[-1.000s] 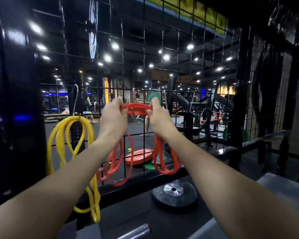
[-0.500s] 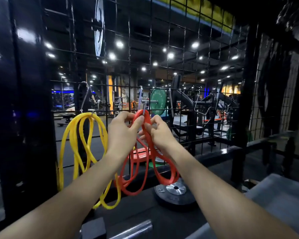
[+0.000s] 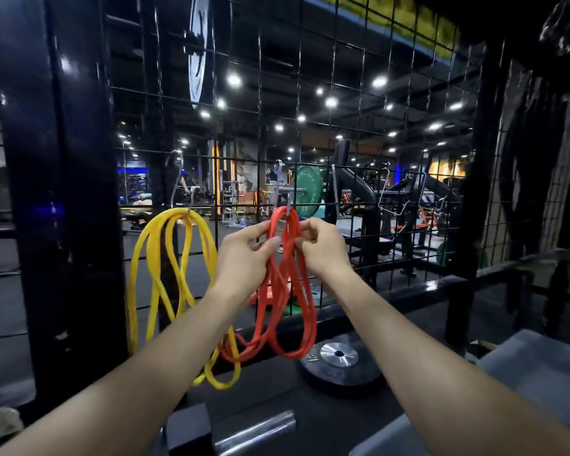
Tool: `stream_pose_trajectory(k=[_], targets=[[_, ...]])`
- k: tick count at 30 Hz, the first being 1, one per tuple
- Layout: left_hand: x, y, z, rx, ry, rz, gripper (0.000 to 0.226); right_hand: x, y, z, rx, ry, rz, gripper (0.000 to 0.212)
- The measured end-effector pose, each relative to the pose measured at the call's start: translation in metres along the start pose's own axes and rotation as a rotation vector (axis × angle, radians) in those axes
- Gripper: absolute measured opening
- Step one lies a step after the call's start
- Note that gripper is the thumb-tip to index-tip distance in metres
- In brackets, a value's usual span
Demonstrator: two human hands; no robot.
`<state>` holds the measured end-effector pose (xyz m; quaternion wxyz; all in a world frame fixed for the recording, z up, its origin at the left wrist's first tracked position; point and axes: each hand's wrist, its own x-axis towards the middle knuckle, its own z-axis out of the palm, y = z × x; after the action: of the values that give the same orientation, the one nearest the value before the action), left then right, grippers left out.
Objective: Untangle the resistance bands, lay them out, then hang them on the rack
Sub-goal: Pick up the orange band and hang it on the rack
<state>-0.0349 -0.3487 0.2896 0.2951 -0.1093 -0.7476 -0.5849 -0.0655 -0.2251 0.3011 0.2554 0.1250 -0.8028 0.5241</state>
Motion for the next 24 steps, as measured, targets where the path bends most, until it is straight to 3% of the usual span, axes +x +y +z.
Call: stream_pose_trajectory(k=[6, 14, 17, 24], targets=[[-0.001, -0.002, -0.001, -0.072, -0.056, -0.09, 0.044, -0.004, 0.001, -0.002, -0.006, -0.03, -0.011, 0.028], [-0.01, 0.012, 0.017, -0.571, -0.119, -0.265, 0.045, -0.005, 0.007, -0.013, 0.029, 0.008, -0.006, 0.031], [-0.008, 0.005, 0.012, -0.455, -0.094, -0.184, 0.043, -0.009, 0.006, -0.012, 0.025, -0.06, -0.013, 0.037], [-0.006, -0.005, -0.004, 0.073, 0.018, 0.062, 0.052, -0.013, 0.006, -0.005, 0.027, -0.108, 0.002, 0.049]])
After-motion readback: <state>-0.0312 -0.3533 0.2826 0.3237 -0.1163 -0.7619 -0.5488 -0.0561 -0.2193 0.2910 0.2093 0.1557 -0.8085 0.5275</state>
